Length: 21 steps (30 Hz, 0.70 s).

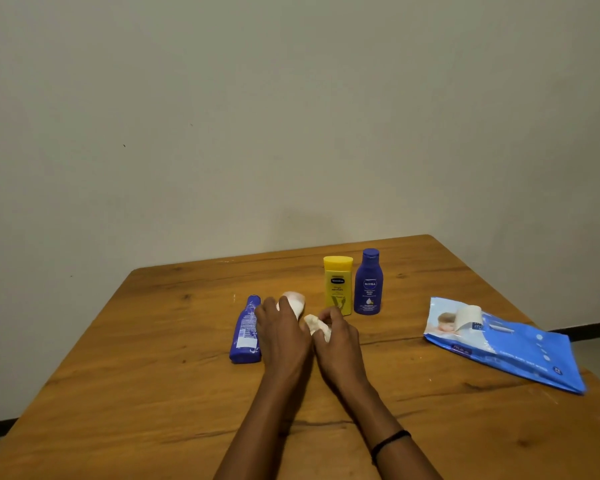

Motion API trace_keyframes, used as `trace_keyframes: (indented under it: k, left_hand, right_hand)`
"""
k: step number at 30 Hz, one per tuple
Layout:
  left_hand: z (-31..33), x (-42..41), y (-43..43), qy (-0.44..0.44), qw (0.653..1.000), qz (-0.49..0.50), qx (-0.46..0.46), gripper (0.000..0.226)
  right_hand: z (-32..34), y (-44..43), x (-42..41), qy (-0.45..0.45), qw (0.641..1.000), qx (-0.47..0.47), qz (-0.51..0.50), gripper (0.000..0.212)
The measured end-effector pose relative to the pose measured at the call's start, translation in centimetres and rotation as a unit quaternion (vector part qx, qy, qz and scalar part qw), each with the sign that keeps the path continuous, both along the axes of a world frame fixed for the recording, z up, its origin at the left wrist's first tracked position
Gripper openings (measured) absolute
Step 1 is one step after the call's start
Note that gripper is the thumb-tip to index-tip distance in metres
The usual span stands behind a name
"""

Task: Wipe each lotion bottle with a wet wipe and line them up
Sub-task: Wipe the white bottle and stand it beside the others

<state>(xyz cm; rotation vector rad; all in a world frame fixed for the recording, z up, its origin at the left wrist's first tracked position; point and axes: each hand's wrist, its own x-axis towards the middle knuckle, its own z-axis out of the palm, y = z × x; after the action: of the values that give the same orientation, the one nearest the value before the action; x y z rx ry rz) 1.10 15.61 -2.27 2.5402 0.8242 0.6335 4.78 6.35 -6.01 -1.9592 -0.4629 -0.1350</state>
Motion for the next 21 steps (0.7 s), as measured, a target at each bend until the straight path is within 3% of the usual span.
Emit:
trace_keyframes:
  k: [4, 7, 10, 12, 13, 16, 17, 19, 21]
  left_hand:
    - [-0.3, -0.4, 0.3, 0.004, 0.998, -0.052, -0.031, 0.041]
    - [-0.4, -1.1, -0.2, -0.066, 0.992, -0.081, -0.071, 0.034]
    - [0.1, -2.2, -0.9, -0.148, 0.950, -0.098, -0.256, 0.028]
    - [0.6, -3.4, -1.2, -0.210, 0.861, -0.090, -0.455, 0.026]
    - [0.9, -4.2, -1.3, -0.233, 0.796, -0.091, -0.551, 0.025]
    - [1.8, -6.9, -1.9, -0.282, 0.533, -0.136, -0.786, 0.040]
    - [2.3, -7.7, -2.0, -0.275, 0.471, -0.151, -0.824, 0.048]
    - [3.4, -9.2, -2.2, -0.249, 0.418, -0.172, -0.857, 0.061]
    - [4.5, -10.2, -2.3, -0.238, 0.417, -0.169, -0.861, 0.068]
  right_hand:
    - [0.1, 0.1, -0.1, -0.009, 1.000, 0.002, -0.001, 0.017]
    - [0.7, 0.1, -0.6, -0.008, 0.999, 0.041, -0.004, 0.018]
    - [1.9, 0.3, -2.2, -0.022, 0.996, 0.088, -0.005, 0.018]
    - [2.7, 0.3, -4.0, -0.047, 0.994, 0.093, -0.031, 0.022]
    - [3.2, 0.2, -5.0, -0.071, 0.992, 0.093, -0.047, 0.023]
    - [4.8, -0.4, -8.3, -0.163, 0.980, 0.088, -0.067, 0.028]
    - [5.2, -0.7, -9.5, -0.190, 0.976, 0.085, -0.061, 0.030]
    - [5.5, -1.2, -11.7, -0.237, 0.968, 0.078, -0.027, 0.033]
    - [5.5, -2.0, -13.1, -0.280, 0.959, 0.046, 0.002, 0.035]
